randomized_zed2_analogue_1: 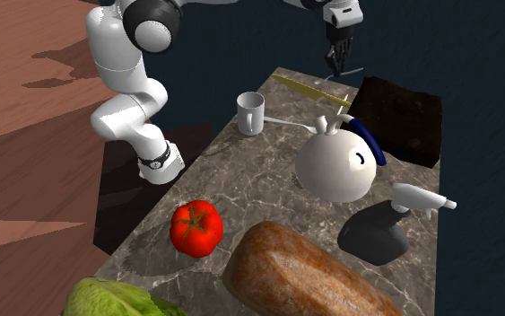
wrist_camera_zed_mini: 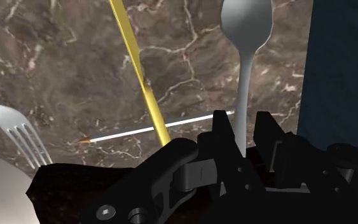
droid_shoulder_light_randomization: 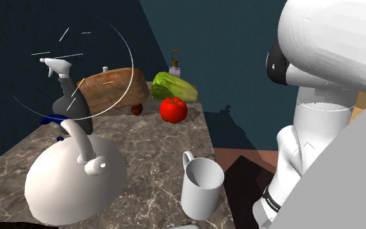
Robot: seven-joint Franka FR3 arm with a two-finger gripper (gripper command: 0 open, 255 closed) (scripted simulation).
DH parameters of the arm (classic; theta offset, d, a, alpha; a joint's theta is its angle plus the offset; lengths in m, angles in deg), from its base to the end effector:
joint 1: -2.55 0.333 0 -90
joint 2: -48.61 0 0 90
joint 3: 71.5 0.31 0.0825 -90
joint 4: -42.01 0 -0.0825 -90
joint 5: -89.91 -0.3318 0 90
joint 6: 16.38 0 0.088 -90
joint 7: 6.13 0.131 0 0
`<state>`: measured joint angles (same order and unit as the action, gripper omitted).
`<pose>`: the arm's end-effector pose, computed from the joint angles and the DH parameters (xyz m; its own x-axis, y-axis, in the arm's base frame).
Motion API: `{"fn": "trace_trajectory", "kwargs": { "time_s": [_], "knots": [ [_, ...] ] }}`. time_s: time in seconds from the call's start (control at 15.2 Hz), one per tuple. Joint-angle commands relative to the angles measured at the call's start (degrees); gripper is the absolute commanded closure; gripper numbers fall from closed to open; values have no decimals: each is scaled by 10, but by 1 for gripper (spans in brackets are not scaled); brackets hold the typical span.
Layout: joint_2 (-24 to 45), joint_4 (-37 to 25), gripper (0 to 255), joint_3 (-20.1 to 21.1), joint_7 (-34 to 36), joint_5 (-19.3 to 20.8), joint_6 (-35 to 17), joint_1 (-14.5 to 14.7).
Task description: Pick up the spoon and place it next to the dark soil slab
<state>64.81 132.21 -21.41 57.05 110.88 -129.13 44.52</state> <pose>0.0646 0.5948 0.5261 0.8297 0.5121 0.2220 0.5446 -0.8300 -0.1208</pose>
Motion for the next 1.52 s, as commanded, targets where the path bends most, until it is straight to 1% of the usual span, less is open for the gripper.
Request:
{"fn": "trace_trajectory", "kwargs": {
  "time_s": [0.0,0.66,1.19,1.25,1.45],
  "knots": [
    [-1,17,255,-1,3,1,-16,-2],
    [11,82,255,-10,24,21,-87,-4],
    [11,82,255,-9,24,21,-87,-4],
    [11,83,0,-9,24,21,-88,-5],
    [11,82,0,-9,24,21,-87,-4]
  ]
}}
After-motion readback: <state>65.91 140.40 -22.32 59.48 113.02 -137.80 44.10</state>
